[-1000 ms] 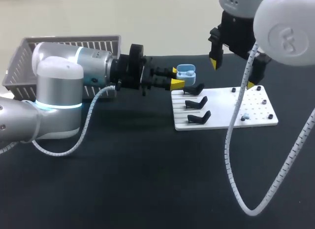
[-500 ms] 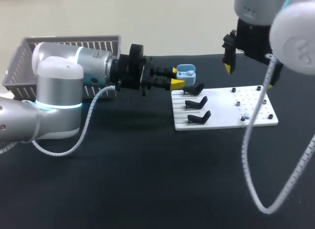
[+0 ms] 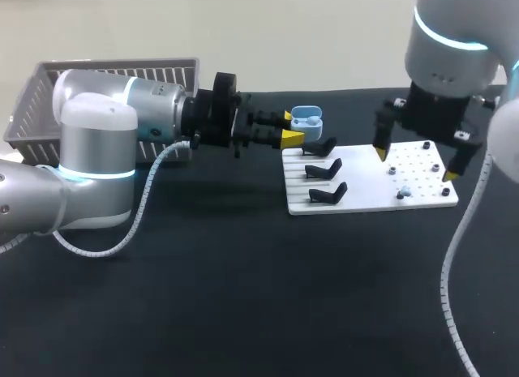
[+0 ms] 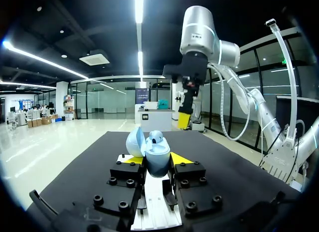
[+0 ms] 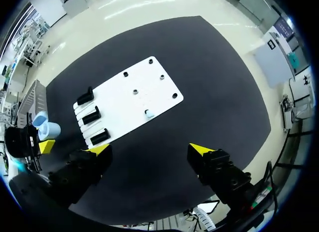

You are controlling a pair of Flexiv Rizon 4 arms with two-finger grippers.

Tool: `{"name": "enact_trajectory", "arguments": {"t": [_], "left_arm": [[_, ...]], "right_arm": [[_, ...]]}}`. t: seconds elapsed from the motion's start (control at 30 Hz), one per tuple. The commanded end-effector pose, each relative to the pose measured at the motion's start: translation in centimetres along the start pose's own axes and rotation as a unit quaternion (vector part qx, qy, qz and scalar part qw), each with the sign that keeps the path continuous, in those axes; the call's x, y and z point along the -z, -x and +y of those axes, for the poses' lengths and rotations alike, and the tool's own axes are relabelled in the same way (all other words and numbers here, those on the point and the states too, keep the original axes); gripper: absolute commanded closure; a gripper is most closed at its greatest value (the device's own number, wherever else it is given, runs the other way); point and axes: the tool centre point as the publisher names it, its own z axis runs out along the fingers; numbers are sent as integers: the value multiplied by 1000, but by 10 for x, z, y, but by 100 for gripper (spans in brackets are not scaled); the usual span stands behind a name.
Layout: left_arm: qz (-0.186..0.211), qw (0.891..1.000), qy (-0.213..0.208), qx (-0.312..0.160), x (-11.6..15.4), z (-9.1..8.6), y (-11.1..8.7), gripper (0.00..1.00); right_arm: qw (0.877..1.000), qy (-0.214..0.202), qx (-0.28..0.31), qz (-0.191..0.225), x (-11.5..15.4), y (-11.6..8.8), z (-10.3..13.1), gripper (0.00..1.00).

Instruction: Pick up each earbud case from the left stands, insert the matching earbuds, close the lid, and place the case in the box.

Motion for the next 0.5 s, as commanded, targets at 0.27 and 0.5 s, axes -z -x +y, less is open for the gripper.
{"name": "enact_trajectory", "arguments": {"t": [0.27, 0.5], "left_arm": [[-1, 1000, 3, -2, 0, -1, -1, 100], [-1, 1000, 3, -2, 0, -1, -1, 100]], "right_arm": [[1000, 9, 2, 18, -33, 16, -4, 4], [999, 15, -26, 30, -52, 22, -5, 41]]}}
